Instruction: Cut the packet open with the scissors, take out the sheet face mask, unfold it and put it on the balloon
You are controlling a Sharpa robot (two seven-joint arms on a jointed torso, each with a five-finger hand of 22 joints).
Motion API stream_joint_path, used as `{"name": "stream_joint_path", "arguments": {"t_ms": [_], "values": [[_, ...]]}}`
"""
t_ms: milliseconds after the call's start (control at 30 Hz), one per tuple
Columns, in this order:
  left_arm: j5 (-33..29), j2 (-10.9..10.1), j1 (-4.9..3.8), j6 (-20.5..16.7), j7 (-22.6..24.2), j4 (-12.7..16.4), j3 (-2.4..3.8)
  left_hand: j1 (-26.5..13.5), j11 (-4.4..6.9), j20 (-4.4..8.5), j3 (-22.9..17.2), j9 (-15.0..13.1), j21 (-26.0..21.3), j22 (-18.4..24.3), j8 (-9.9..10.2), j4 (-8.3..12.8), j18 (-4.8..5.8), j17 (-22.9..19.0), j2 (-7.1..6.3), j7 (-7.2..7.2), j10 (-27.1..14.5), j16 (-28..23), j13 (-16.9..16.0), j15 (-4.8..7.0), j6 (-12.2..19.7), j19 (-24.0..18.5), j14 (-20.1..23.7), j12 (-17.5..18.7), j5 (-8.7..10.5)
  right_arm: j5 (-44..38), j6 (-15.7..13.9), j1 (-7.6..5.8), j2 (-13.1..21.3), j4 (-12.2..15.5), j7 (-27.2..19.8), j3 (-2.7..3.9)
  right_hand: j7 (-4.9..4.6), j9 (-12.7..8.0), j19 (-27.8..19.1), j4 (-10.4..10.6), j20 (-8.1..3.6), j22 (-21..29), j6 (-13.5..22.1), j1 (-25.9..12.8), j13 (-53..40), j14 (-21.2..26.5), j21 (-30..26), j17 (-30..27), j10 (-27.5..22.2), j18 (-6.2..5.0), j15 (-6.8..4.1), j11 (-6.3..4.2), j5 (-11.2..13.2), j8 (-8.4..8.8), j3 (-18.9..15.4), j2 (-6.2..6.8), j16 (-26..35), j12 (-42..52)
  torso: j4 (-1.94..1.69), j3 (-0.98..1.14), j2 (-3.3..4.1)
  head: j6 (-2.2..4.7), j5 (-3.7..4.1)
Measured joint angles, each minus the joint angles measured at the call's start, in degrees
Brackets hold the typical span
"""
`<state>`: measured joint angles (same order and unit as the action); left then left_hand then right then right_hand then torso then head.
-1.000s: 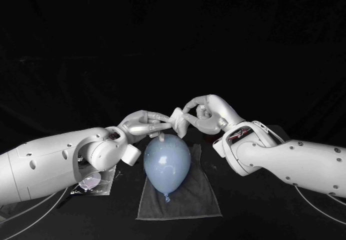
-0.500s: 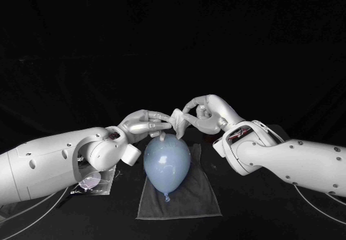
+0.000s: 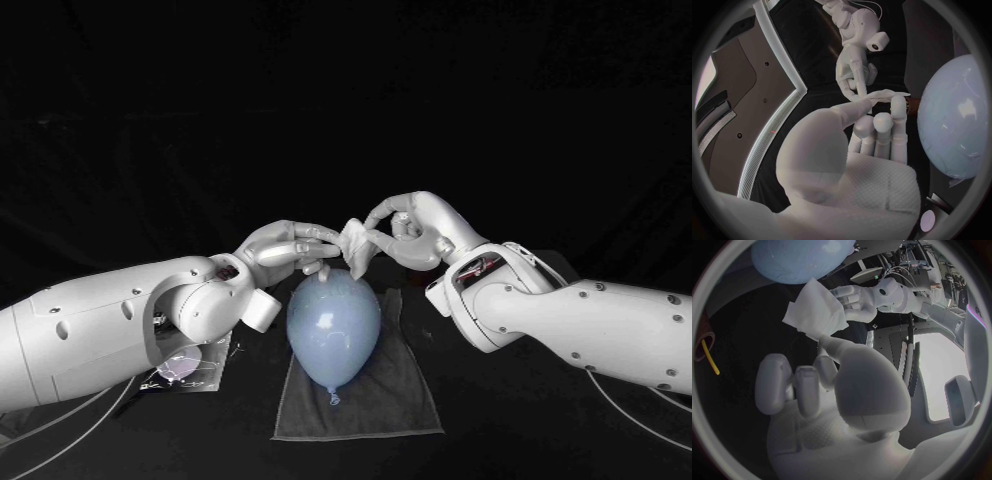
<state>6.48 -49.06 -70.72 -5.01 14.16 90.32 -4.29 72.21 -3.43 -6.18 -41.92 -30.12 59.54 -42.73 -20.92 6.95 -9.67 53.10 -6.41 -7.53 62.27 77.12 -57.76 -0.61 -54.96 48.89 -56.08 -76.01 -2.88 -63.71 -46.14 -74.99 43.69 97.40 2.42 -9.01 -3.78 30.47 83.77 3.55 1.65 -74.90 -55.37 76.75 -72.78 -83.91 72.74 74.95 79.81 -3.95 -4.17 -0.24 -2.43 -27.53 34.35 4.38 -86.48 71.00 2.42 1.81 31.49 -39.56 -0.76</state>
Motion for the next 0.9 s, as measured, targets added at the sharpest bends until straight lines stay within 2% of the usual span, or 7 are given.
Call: {"name": "stream_joint_path", "arguments": {"t_ms": [67,300,400,467,733,900], "values": [[0.0,0.0,0.0,0.0,-0.2,0.0,0.0,-1.5,-0.64,-0.54,1.6,0.3,-0.9,0.5,1.2,-0.2,0.03,-1.5,-1.3,-0.42,-1.9,-0.6,1.9,-0.58,1.4,-0.5,1.7,0.9,0.01,0.0,-0.1,0.0,0.0,0.0,-0.1,0.0,0.01,0.0,0.0,-0.1,0.0,0.0,0.0,0.0,-0.2,0.0,0.1,0.0,0.0,0.0,0.0,0.0,0.0,0.0,0.1,0.0,0.0,0.0,0.0,0.01,0.0,0.02,0.01],[0.5,0.0,0.0,0.0,-1.4,-0.2,0.0,-2.4,-1.91,-1.44,6.7,1.3,-4.2,3.0,3.2,-0.3,0.43,-4.2,-4.14,-1.71,-6.0,-1.0,4.9,-1.97,3.5,-0.9,5.5,1.5,0.01,0.0,-0.7,0.0,0.1,0.2,-0.3,0.0,0.03,0.0,0.0,-0.2,0.0,0.0,0.0,0.0,-0.4,0.1,0.3,0.0,0.0,0.01,0.06,0.0,-0.2,0.0,0.1,0.01,0.0,0.4,-0.01,0.02,0.01,0.02,0.04],[0.9,0.0,0.0,0.1,-1.8,-0.3,0.0,-2.4,-2.11,-1.93,8.3,1.3,-5.3,3.8,3.5,-0.6,-0.04,-4.6,-4.14,-1.79,-6.6,-1.0,5.3,-2.37,3.6,-0.5,6.0,1.5,0.01,0.0,-0.9,0.0,0.2,0.3,-0.4,0.0,0.05,0.0,0.0,-0.2,0.0,0.0,0.0,0.0,-0.5,-0.1,0.4,0.0,0.0,0.01,-0.05,0.0,-0.2,0.0,0.1,0.01,0.0,0.4,-0.01,0.02,0.01,0.01,0.05],[1.2,0.0,0.0,0.1,-2.1,-0.3,0.0,-2.1,-2.11,-2.14,9.1,1.3,-5.7,4.3,3.5,-0.6,-0.28,-4.7,-4.49,-1.79,-6.6,-1.0,5.3,-2.17,3.6,-0.2,6.2,1.5,0.01,0.0,-1.1,0.0,0.2,0.3,-0.4,0.0,0.17,0.0,0.0,-0.2,0.0,0.0,0.0,0.0,-0.5,-0.1,0.4,0.0,0.0,0.01,-0.13,0.0,-0.2,-0.01,0.1,0.02,0.0,0.4,-0.01,0.02,0.01,-0.03,0.05],[2.2,0.0,0.02,-0.1,-3.0,-0.4,0.0,-1.1,-2.3,-2.42,10.5,1.2,-6.6,5.3,3.5,-0.7,-0.3,-4.7,-4.07,-1.67,-6.8,-0.6,5.1,-2.37,3.5,0.3,6.4,0.8,0.01,0.0,-1.5,0.0,0.4,0.6,-0.5,0.0,0.09,0.0,0.0,-0.2,0.01,0.0,-0.3,-0.1,-0.5,-0.1,0.6,0.0,0.0,0.02,-0.13,0.0,-0.2,-0.01,0.2,0.09,-0.1,0.4,0.01,0.02,0.01,-0.07,0.09],[2.6,0.0,0.01,-0.6,-3.3,-0.4,0.0,-0.5,-1.56,-2.23,11.3,0.9,-6.9,5.8,3.2,-1.1,-0.3,-3.8,-3.48,-1.14,-5.6,0.1,4.0,-1.91,2.4,1.3,5.4,0.0,0.01,0.0,-1.6,0.0,0.5,1.1,-0.5,0.01,0.09,0.0,0.0,-0.3,0.0,0.0,-0.3,-0.2,-0.6,-0.1,0.6,0.0,0.0,0.02,-0.13,-0.02,-0.2,-0.01,0.3,0.24,-0.2,0.6,0.01,0.01,0.03,-0.14,0.1]]}}
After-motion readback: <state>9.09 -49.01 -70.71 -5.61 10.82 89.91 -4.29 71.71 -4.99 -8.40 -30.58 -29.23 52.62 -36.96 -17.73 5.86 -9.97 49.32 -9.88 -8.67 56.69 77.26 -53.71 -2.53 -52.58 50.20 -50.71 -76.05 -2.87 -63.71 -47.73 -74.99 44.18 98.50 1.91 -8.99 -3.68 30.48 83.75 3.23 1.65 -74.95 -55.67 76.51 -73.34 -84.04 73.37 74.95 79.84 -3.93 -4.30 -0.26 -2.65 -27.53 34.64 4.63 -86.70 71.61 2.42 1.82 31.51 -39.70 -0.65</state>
